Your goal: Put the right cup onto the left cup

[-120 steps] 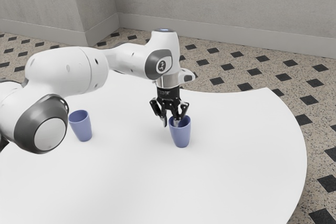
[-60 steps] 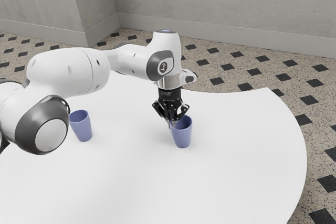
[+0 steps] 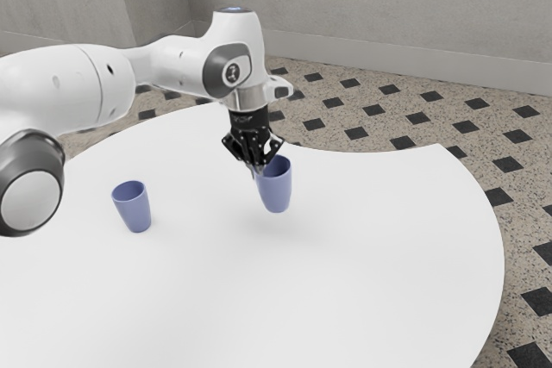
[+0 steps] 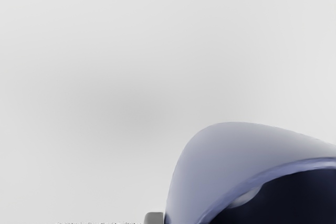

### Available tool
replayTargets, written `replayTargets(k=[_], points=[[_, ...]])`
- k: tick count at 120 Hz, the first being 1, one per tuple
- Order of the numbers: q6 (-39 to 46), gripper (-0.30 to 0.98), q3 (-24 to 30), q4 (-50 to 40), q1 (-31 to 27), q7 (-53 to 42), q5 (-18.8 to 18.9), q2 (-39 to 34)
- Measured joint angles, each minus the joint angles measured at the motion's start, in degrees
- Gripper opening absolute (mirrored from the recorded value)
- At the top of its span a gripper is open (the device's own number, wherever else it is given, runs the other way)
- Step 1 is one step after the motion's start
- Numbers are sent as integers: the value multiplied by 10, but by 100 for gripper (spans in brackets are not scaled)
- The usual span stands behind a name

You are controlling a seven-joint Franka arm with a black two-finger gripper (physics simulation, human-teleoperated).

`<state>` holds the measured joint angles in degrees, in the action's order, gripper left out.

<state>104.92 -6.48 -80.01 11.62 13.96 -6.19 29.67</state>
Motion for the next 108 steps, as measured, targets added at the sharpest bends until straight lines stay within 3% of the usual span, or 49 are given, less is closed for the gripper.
replayTargets(k=[108], points=[[-9, -10, -4, -171, -118, -38, 30, -197]])
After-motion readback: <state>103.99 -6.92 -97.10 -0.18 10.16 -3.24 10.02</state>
